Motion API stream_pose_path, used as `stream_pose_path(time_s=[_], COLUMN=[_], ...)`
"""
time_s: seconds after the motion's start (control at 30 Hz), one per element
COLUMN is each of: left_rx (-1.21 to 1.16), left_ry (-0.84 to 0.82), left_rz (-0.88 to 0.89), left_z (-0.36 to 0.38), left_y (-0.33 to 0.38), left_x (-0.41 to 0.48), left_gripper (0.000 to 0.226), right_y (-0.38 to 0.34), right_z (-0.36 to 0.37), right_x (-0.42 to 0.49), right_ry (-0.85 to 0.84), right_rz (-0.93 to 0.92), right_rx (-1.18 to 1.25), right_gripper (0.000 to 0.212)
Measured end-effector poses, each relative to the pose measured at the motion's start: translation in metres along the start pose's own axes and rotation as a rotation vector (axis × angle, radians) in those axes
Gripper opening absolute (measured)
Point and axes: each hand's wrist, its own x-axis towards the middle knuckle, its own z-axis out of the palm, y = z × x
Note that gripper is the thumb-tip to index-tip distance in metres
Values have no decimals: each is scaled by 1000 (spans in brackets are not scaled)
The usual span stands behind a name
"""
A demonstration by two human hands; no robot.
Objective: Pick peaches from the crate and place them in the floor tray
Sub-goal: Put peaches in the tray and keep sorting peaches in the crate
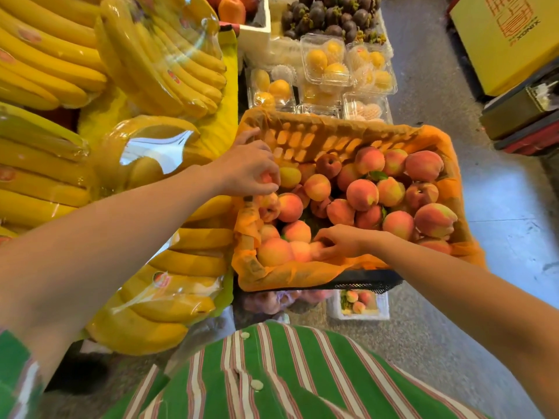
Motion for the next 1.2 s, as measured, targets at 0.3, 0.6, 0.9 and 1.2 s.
stream_pose_path(time_s=[0.3, 0.6, 0.9, 1.2], left_rx=[24, 25, -406, -754], left_ry=[-49, -97, -285, -385], left_rz=[-16, -20, 93, -36], left_z=[-2, -6, -6, -11], left_y=[7, 14, 46, 57], left_x=[7, 12, 29, 35], left_gripper=[19, 20, 54, 66], right_y=[7, 24, 14, -6], right_z=[-4, -13, -28, -42], right_x=[-14, -41, -59, -47], right_ry=[76, 177, 380, 291], right_rz=[5, -7, -144, -38], right_rx=[2, 454, 979, 1448], right_gripper=[45, 42, 34, 71])
